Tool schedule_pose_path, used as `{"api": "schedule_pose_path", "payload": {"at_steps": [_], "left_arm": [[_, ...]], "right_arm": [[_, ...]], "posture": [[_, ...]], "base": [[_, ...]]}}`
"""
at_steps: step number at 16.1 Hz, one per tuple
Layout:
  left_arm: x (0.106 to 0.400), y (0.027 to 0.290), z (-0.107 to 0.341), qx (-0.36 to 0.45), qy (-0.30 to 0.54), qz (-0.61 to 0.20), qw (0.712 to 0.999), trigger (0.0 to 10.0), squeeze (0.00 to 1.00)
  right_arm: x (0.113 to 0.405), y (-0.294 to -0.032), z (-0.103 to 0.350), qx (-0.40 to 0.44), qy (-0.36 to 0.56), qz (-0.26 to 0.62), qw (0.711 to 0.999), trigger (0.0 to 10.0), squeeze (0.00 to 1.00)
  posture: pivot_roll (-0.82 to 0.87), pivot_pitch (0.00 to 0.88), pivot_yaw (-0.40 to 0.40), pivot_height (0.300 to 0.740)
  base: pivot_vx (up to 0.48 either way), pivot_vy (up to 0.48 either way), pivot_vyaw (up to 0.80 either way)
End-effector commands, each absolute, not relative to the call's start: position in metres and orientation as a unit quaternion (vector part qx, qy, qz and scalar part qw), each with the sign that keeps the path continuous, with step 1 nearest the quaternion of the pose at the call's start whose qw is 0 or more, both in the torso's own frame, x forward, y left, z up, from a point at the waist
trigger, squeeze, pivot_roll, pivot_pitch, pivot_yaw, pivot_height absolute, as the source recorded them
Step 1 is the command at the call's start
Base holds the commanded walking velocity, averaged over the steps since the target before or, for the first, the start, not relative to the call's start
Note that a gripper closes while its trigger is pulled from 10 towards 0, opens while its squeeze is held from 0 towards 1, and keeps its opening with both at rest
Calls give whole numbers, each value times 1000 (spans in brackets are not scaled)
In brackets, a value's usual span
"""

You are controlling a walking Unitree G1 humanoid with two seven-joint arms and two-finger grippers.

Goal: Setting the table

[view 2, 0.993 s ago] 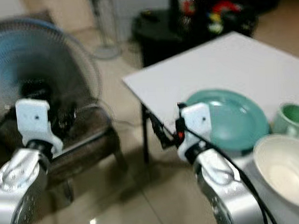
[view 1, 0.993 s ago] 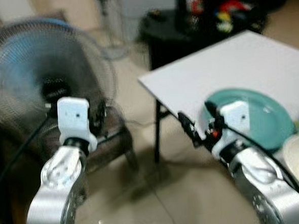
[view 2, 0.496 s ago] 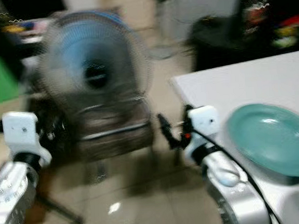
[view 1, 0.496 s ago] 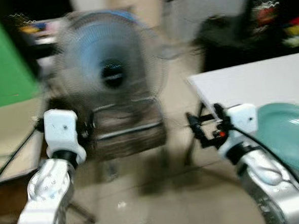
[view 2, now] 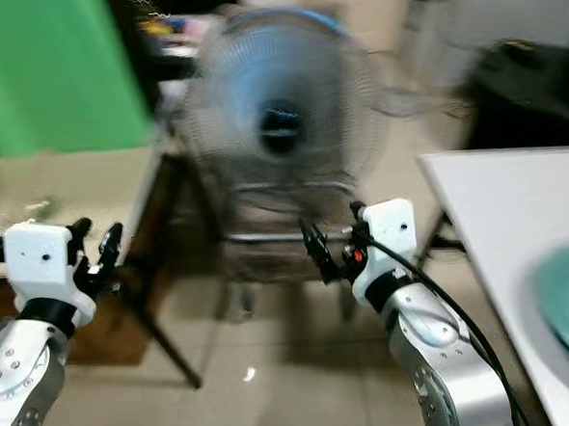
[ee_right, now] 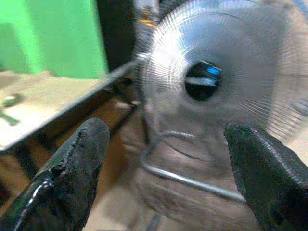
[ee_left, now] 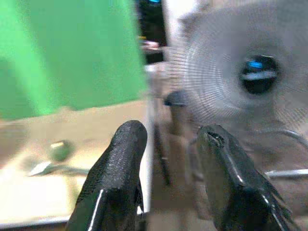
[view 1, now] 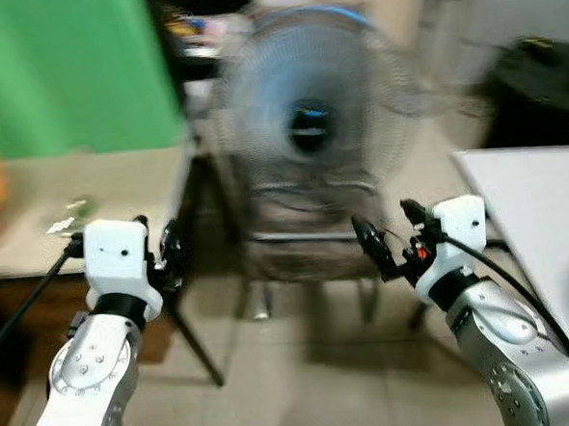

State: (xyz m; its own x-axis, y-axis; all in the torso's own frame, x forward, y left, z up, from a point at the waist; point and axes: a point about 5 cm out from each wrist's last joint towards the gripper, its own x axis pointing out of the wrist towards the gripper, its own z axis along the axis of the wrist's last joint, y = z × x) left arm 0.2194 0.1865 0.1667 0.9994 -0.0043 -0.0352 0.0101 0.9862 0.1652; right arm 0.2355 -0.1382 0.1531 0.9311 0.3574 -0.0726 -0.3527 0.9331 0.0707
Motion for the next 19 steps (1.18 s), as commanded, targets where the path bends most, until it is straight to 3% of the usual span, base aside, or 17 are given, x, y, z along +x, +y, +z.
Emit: {"api": "schedule_pose_path", "payload": {"at_steps": [1,6,10,19], "left_arm": [[221,191,169,92,14,10,996,10000,0],[224,186,173,94,8,-15,995,10000,0],[224,188,174,94,6,-14,995,10000,0],[227,185,174,83,2,-17,996,10000,0]], "right_arm": [[237,-132,154,41,42,199,978,10000,0],[236,-130,150,36,52,204,977,10000,0],[238,-127,150,35,56,217,974,10000,0],[253,-138,154,-13,30,139,990,10000,0]], "posture": [[32,0,15,740],[26,0,33,740],[33,0,22,740],[10,0,15,740]], "base": [[0,0,800],[0,0,800],[270,0,800],[291,0,0]]}}
